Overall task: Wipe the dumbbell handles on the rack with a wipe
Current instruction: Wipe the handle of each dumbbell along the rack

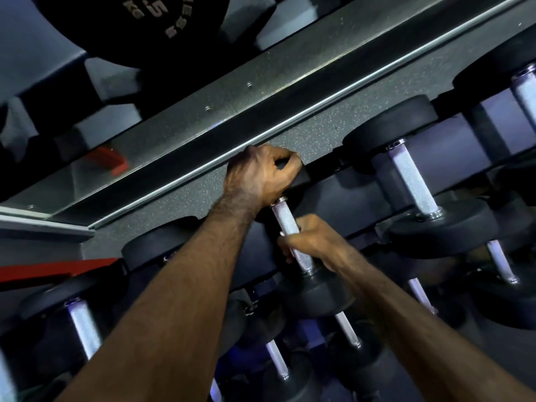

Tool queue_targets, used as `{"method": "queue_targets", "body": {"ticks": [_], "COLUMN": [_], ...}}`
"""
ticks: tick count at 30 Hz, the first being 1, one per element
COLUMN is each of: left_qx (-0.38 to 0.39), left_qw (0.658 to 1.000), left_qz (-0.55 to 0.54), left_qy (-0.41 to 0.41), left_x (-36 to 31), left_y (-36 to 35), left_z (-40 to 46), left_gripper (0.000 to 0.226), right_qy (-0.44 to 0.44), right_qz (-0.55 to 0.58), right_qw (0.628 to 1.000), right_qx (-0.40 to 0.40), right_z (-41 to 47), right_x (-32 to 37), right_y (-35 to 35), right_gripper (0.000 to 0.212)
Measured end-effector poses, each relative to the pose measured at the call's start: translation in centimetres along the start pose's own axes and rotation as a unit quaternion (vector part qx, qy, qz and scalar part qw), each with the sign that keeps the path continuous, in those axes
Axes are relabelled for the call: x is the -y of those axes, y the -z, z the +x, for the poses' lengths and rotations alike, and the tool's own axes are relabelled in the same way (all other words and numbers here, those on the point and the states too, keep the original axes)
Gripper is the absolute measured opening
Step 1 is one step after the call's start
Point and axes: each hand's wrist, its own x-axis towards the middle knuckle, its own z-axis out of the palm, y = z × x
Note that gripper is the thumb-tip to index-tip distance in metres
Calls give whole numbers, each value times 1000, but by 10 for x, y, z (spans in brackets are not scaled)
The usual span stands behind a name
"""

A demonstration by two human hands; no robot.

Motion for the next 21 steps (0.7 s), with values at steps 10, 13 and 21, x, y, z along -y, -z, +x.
{"method": "queue_targets", "body": {"ticks": [10,13,21], "left_qx": [1,-6,2], "left_qw": [1000,1000,1000], "left_qz": [-4,-3,3], "left_qy": [7,2,7], "left_x": [1,3,3], "left_y": [-1,-2,-3], "left_z": [0,0,2], "left_gripper": [34,32,34], "right_qy": [16,3,21], "right_qz": [11,-44,7], "right_qw": [1000,998,1000], "right_qx": [-16,44,-6], "right_z": [12,-3,15], "right_x": [12,-10,14], "right_y": [3,4,4], "right_gripper": [10,9,9]}}
